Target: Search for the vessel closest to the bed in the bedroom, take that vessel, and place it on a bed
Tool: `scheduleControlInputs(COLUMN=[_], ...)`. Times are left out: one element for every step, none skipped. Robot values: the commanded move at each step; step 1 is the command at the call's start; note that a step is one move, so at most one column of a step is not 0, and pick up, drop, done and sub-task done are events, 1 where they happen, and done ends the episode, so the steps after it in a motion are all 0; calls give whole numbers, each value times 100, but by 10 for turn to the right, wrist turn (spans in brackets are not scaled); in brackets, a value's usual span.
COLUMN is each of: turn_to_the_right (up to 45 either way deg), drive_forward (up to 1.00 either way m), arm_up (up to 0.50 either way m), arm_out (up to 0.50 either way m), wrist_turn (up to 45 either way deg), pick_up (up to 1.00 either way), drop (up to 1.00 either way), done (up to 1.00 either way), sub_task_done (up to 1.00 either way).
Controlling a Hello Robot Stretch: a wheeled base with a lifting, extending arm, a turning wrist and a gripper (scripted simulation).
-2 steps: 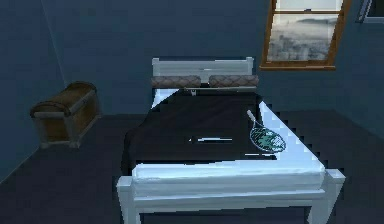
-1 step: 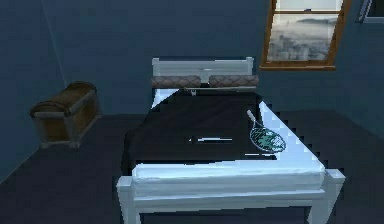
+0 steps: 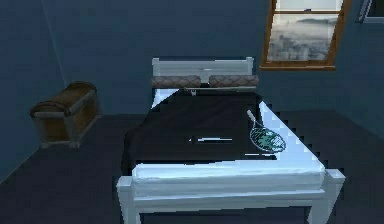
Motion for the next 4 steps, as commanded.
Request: scheduleControlInputs(turn_to_the_right=[0, 0, 0, 0], drive_forward=[0, 0, 0, 0], arm_up=[0, 0, -30, 0], arm_out=[0, 0, 0, 0], wrist_turn=[450, 180, 0, 0], pick_up=[0, 0, 0, 100], drop=[0, 0, 0, 0], done=[0, 0, 0, 0], sub_task_done=[0, 0, 0, 0])
